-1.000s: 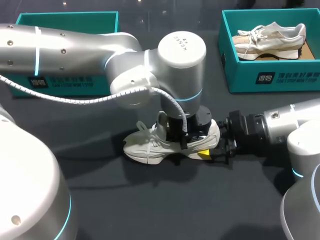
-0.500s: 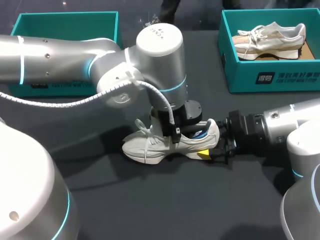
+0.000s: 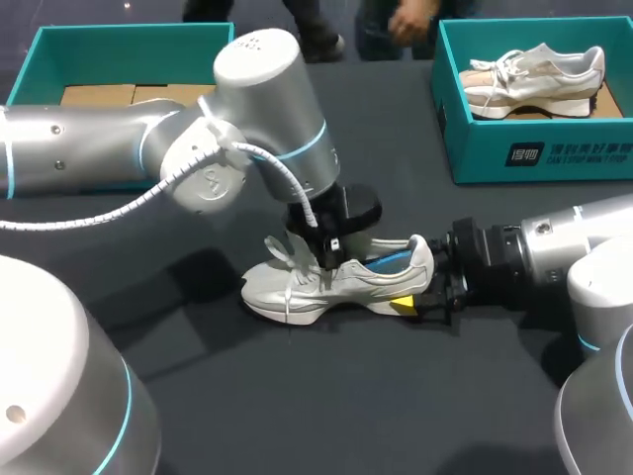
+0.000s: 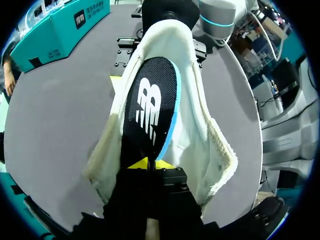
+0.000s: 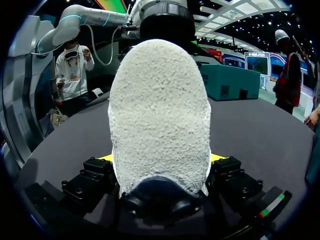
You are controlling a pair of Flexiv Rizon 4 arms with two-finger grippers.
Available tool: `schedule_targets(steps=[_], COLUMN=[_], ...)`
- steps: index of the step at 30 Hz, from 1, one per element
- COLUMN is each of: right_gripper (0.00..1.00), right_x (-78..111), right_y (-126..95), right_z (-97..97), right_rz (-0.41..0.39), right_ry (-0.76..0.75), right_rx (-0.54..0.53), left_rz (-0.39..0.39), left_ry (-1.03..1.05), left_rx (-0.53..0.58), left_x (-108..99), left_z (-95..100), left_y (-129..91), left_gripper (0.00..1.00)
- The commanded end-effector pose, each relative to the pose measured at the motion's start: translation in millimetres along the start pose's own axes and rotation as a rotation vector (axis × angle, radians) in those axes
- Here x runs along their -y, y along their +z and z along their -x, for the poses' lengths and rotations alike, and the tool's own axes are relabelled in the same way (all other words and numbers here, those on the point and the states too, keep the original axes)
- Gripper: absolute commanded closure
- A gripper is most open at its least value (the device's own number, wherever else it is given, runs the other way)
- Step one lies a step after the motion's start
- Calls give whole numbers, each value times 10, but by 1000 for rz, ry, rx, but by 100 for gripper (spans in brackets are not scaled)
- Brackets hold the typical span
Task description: Take the shoe out of the shoebox, open the shoe tongue, remove and reinsert the insole, then place the shoe into the shoebox
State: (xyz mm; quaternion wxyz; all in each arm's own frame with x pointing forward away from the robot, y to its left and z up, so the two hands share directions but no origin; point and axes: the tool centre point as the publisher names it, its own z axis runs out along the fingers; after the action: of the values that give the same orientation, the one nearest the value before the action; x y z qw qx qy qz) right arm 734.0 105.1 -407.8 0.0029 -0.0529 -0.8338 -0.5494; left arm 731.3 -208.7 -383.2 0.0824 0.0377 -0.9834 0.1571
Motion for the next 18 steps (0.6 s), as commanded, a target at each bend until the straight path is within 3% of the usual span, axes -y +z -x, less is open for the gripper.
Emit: schedule_targets(steps=[1,9,18], right_gripper=[100,100,100], right_x=[-2,-2,-2], right_y=[4,4,4], right_z=[-32,-32,-32], right_rz=[-6,-6,-6], right_ry=[0,0,0], right_rx=[1,1,1], left_rz=[-92,-158,-255], left_ry=[17,69,94], left_rx=[3,3,4], left_x=[-66,57,147], left_z=[-42,-193,-238], left_y=[-122,-239,-453], left_gripper=[100,100,100])
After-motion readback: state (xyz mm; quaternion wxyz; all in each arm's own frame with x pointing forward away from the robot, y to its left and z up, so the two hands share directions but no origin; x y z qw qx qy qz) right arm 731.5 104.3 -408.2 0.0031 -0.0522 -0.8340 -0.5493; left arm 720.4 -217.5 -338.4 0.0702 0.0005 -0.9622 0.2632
